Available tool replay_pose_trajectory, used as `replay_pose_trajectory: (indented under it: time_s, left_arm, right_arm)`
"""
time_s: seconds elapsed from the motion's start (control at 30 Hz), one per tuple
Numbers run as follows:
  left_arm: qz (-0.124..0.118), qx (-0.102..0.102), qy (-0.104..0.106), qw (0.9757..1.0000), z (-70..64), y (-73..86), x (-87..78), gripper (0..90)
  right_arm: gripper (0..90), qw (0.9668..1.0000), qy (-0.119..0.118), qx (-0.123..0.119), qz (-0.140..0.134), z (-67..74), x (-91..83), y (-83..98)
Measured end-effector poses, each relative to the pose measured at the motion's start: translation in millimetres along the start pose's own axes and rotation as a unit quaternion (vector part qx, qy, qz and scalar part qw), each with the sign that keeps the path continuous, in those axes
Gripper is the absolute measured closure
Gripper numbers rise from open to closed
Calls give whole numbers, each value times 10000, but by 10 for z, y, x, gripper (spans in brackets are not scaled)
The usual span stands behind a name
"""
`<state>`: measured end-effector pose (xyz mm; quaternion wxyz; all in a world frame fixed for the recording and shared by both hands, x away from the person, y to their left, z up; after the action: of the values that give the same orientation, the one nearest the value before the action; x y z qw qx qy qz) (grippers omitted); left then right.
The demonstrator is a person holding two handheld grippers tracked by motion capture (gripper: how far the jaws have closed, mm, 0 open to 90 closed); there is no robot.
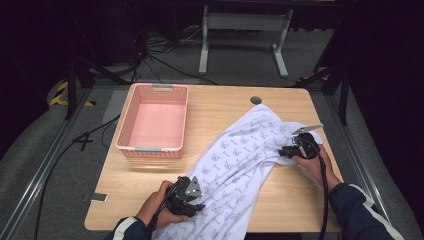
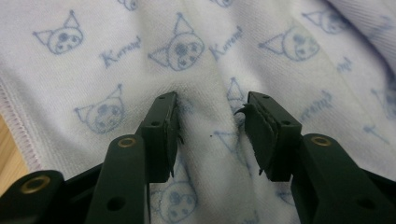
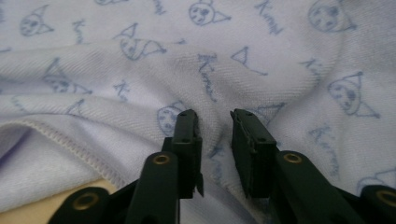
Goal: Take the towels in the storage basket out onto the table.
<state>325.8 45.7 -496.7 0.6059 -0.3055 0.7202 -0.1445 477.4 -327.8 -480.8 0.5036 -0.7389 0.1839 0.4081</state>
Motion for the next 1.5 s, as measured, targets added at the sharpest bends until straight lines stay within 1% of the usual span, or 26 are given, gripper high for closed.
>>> replay_pose_trajectory:
  time_s: [0.13, 0.2, 0.33, 0.37, 0.4, 0.43, 0.5, 0.57, 0.63, 0.67, 0.7, 0.73, 0.8, 0.83, 0.87, 0.9, 0.93, 1.0, 1.07, 1.13, 1.17, 1.2, 1.3, 1.4, 1.43, 1.5]
  left_arm:
    - [-60, 44, -12, 10000, 76, -150, 89, 548]
    - [-97, 35, -39, 9999, 93, -242, 154, 548]
    - [-165, 94, -90, 9998, 149, -453, 292, 548]
    - [-165, 94, -90, 9998, 149, -453, 292, 544]
    - [-259, 112, -79, 9996, 161, -556, 373, 544]
    - [-179, 132, -21, 9998, 155, -585, 387, 542]
    - [-224, 196, -4, 9996, 134, -661, 451, 540]
    - [-194, 309, -18, 9993, 129, -692, 459, 531]
    - [-247, 323, -60, 9992, 138, -703, 439, 531]
    - [-511, 174, -137, 9984, 232, -748, 332, 532]
    - [-511, 174, -137, 9984, 232, -748, 332, 532]
    - [-614, 120, -227, 9978, 294, -776, 284, 532]
    - [-567, 199, -453, 9972, 387, -814, 243, 534]
    - [-555, 200, -582, 9966, 444, -828, 249, 539]
    - [-590, 64, -474, 9971, 506, -839, 269, 553]
    - [-577, 53, -501, 9971, 565, -846, 297, 551]
    - [-474, 7, -602, 9971, 602, -841, 316, 553]
    - [-450, -14, -590, 9972, 636, -843, 336, 558]
    - [-465, -17, -568, 9973, 668, -838, 367, 559]
    - [-364, 36, -550, 9978, 693, -821, 379, 563]
    - [-363, 2, -527, 9980, 698, -808, 378, 566]
    - [-404, -68, -492, 9979, 696, -794, 375, 568]
    - [-276, 79, -637, 9976, 697, -746, 321, 599]
    - [-298, 41, -721, 9969, 673, -701, 301, 662]
    - [-294, 78, -704, 9971, 663, -694, 298, 662]
    - [-230, 90, -748, 9969, 646, -705, 305, 677]
  right_arm:
    - [720, 9991, 286, -212, -214, -176, 225, -246]
    - [720, 9985, 434, -214, -253, -223, 328, -374]
    - [687, 9934, 962, -495, -382, -272, 542, -649]
    - [687, 9934, 962, -495, -382, -272, 542, -649]
    - [656, 9921, 1066, -532, -385, -281, 567, -683]
    - [603, 9882, 1311, -670, -427, -281, 601, -741]
    - [561, 9873, 1398, -625, -415, -276, 561, -746]
    - [530, 9889, 1287, -336, -658, -267, 410, -725]
    - [510, 9908, 972, -117, -931, -204, 194, -667]
    - [512, 9906, 821, -164, -1082, -138, 83, -625]
    - [512, 9906, 821, -164, -1082, -138, 83, -625]
    - [509, 9913, 577, -191, -1166, -1, -61, -540]
    - [512, 9922, 105, -306, -1200, 237, -209, -383]
    - [517, 9922, 68, -426, -1171, 325, -251, -323]
    - [517, 9913, 66, -512, -1207, 392, -281, -276]
    - [510, 9916, -144, -494, -1186, 464, -290, -233]
    - [494, 9928, -154, -555, -1051, 511, -255, -205]
    - [485, 9935, -153, -564, -977, 530, -204, -189]
    - [491, 9959, -260, -338, -792, 572, -73, -169]
    - [703, 9966, -88, -481, -666, 597, 28, -153]
    - [768, 9969, -30, -463, -631, 598, 50, -143]
    - [860, 9969, -131, -408, -659, 591, 39, -140]
    - [886, 9975, 131, -407, -568, 443, -114, -69]
    - [887, 9979, 401, -75, -504, 100, -309, 96]
    - [887, 9979, 401, -75, -504, 100, -309, 96]
    - [888, 9968, 634, 299, -376, -183, -440, 252]
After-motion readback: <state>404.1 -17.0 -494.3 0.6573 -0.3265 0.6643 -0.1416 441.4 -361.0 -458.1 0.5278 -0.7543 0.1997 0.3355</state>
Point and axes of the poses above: each handheld gripper's, and its own axes: x roughly forward along the jaws, y roughly out of its underside, z roughly to its left, the point moved 5 cm from there along x, roughly forward along the jaws, and after that the axes turned 15 degrees about y, right-handed, at the moved point
